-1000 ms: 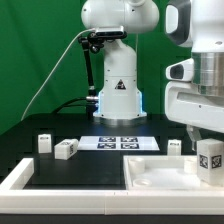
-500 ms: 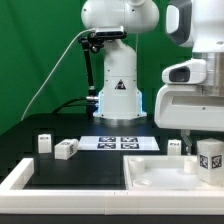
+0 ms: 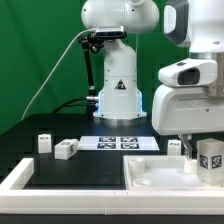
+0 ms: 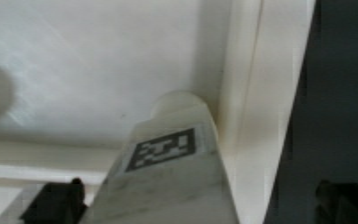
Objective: Assemble one leg
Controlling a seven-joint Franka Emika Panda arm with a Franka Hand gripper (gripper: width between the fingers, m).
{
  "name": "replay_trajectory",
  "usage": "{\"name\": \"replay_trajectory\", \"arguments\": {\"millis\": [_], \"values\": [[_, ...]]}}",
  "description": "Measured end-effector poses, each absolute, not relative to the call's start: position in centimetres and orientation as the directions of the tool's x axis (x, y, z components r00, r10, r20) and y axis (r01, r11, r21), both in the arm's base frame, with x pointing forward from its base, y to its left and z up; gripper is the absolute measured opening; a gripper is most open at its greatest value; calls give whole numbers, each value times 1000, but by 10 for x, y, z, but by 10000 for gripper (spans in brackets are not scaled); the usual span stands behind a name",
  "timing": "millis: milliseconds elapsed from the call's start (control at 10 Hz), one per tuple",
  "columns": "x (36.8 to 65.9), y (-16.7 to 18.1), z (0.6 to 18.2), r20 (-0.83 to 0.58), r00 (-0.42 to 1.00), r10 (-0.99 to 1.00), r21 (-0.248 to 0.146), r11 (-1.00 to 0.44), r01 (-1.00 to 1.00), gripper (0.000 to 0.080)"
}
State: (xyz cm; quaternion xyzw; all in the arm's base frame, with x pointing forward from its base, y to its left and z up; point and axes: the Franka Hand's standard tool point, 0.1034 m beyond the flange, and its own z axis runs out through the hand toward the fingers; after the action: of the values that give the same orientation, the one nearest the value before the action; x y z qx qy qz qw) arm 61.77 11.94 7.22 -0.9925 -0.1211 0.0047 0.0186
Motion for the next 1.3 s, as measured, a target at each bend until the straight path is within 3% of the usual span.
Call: {"name": "replay_trajectory", "arguments": {"millis": [100,300,400,500,700,900,1200,1300], "values": [[618,119,72,-4,969,246,-38,-969,245,649],[618,119,72,-4,969,246,-38,-969,246,375],[618,119,72,-5,971,239,-39,-970,238,375],[618,119,72,-6,977,213,-39,-976,212,289],[618,120,72,-9,993,114,-37,-993,113,289],[618,121,72,-18,977,-210,-31,-977,-211,289],[619,123,71,-11,796,-606,-25,-795,-606,290],[622,122,70,1,692,-722,-50,-692,-721,291]]}}
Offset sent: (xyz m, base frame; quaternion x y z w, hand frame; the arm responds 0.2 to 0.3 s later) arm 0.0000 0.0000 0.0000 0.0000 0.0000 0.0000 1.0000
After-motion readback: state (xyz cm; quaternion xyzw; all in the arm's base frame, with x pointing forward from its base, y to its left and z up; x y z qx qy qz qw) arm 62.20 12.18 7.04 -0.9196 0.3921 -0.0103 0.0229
